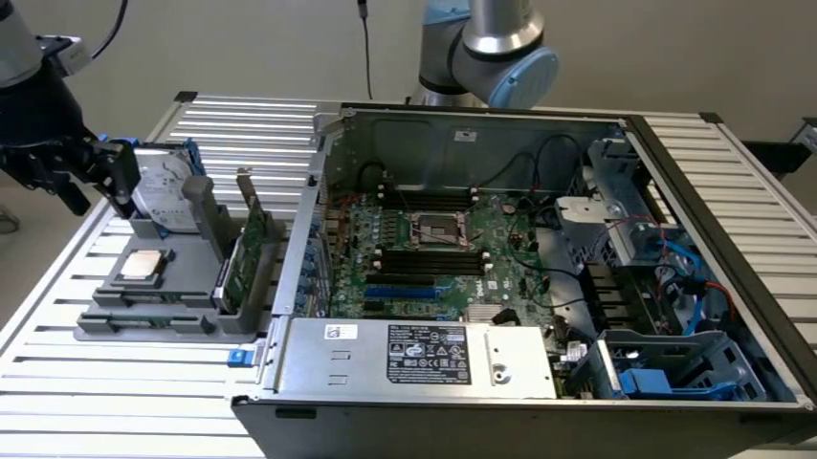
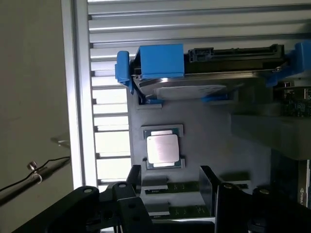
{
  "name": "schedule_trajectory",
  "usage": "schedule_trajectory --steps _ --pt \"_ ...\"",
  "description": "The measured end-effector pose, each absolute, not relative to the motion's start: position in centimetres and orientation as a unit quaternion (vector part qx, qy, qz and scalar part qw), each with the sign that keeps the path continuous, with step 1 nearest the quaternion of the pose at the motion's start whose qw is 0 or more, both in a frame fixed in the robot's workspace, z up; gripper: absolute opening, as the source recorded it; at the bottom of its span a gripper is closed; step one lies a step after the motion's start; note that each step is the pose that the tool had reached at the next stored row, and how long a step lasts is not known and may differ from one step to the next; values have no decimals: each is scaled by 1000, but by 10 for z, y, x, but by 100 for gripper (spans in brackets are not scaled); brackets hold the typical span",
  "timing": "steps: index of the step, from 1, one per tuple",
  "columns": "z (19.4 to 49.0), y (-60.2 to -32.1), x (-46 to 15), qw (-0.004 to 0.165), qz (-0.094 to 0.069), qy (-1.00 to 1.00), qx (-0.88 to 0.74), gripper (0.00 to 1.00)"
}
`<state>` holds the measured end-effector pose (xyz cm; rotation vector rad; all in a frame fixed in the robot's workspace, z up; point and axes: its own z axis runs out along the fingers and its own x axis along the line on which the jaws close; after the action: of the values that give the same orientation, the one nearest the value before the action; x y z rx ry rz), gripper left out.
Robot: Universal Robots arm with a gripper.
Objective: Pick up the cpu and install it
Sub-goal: 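Pick up the cpu and move it towards the insertion slot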
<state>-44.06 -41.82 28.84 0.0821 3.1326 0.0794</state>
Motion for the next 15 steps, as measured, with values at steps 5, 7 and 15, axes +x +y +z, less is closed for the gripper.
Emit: schedule_trajectory --steps 5,7,15 --pt "279 -419 -441 2 25 999 20 60" --pt "276 -419 -441 2 25 1000 18 60" --pt "261 -420 -440 1 25 1000 6 60"
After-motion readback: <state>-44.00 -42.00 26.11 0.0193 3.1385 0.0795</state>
